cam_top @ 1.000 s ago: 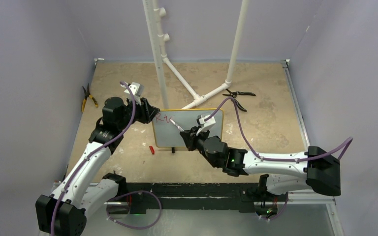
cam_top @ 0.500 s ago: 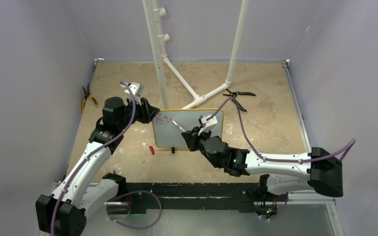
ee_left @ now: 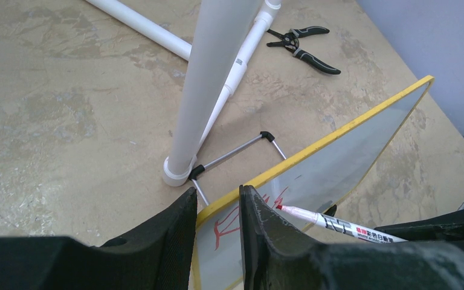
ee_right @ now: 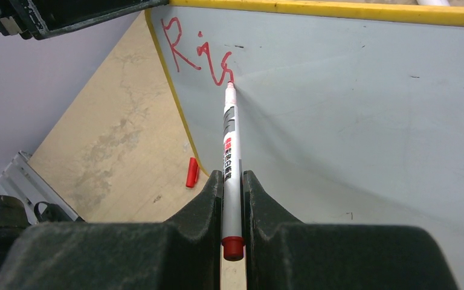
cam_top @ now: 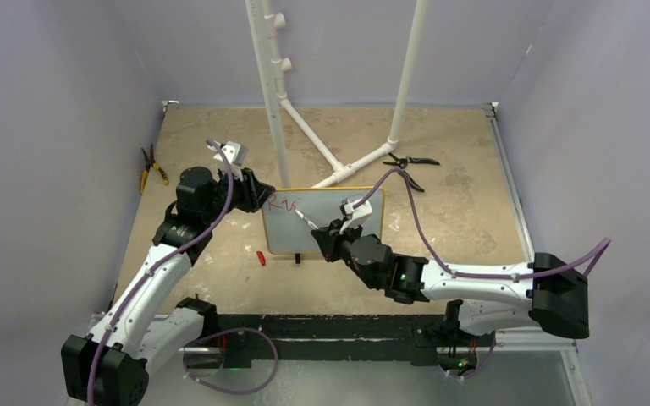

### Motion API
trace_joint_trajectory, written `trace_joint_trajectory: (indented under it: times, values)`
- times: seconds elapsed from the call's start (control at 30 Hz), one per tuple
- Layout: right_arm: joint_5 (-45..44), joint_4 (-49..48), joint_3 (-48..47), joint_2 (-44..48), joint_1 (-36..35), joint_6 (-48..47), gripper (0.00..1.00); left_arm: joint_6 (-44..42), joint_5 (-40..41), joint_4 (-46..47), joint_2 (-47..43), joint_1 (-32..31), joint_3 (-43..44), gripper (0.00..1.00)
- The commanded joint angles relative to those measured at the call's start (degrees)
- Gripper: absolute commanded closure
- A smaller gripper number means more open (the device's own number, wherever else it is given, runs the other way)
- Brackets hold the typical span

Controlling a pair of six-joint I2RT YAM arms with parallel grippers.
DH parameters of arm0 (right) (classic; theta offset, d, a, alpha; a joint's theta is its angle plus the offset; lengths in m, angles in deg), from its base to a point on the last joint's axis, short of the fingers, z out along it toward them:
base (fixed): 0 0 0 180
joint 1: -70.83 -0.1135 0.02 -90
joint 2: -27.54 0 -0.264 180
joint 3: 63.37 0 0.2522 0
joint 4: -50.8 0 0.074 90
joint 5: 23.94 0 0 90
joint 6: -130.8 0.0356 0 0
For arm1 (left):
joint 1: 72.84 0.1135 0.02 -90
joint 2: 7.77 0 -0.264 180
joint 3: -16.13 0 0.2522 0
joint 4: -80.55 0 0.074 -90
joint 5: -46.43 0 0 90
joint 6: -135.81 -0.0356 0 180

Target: Write a sentence on the whiteboard

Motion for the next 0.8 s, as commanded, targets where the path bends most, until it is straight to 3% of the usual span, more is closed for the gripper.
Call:
trace_joint_trajectory:
  times: [0.0, 0.37, 0.77]
  values:
    - [-0.50, -2.91, 0.00, -1.03, 0.42, -1.01, 1.00, 0.60, -1.42, -0.07, -0.15, 0.02, -0.80, 0.71]
    - [1.50, -9.16, 2.84, 4.61, -0.02, -3.74, 1.00, 0.60, -1.37, -0.07, 0.03, 0.02, -0.75, 0.71]
    - [-2.26, -4.04, 1.74, 3.48, 0.06, -2.07, 1.00, 0.60, -1.33, -0.07, 0.20, 0.02, -0.73, 0.71]
